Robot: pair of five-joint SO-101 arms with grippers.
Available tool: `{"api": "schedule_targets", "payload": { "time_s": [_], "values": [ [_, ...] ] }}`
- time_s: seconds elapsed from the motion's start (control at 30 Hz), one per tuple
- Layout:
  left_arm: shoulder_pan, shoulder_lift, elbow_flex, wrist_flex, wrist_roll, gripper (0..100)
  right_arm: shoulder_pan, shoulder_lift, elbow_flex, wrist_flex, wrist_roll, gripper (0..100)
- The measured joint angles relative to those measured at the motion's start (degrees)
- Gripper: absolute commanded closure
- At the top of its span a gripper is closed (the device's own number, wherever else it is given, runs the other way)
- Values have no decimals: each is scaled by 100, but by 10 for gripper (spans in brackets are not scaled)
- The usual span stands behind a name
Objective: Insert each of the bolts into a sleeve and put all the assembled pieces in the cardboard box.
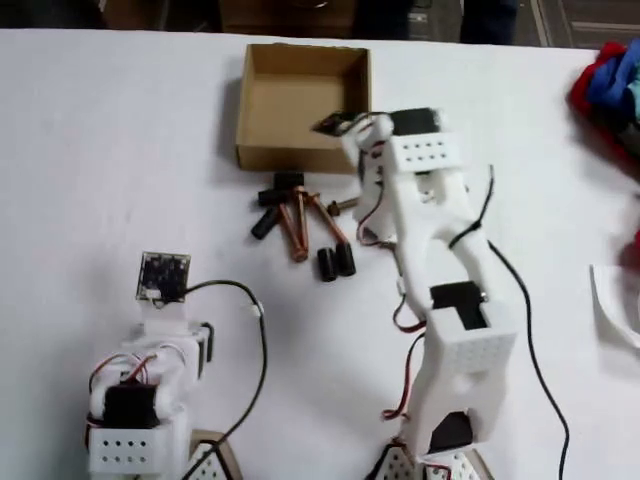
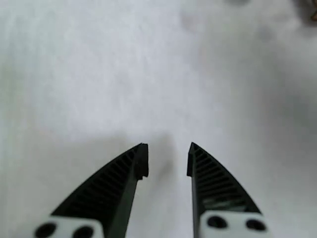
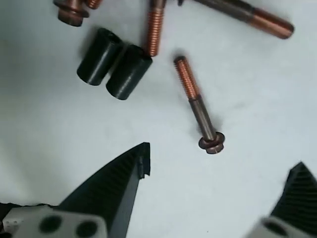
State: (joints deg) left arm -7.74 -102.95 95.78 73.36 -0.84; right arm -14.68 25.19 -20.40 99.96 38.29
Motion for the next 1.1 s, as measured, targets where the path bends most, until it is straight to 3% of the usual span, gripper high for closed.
{"api": "schedule_targets", "payload": {
  "time_s": [0.27, 0.4, 0.67, 0.97, 1.1],
  "values": [
    [0, 0, 0, 0, 0, 845, -1187, 97, 0, 0, -1125, 578],
    [-9, 0, 0, 0, 0, 845, -1565, 554, 0, 0, -1538, 629],
    [0, 0, 0, 0, 0, 845, -1442, 1407, 0, -360, -2180, 632],
    [0, 0, 0, 0, 0, 845, -1336, 1415, -387, -404, -2233, 637],
    [0, 0, 0, 0, 0, 845, -1301, 1371, -448, -404, -2295, 704]
  ]
}}
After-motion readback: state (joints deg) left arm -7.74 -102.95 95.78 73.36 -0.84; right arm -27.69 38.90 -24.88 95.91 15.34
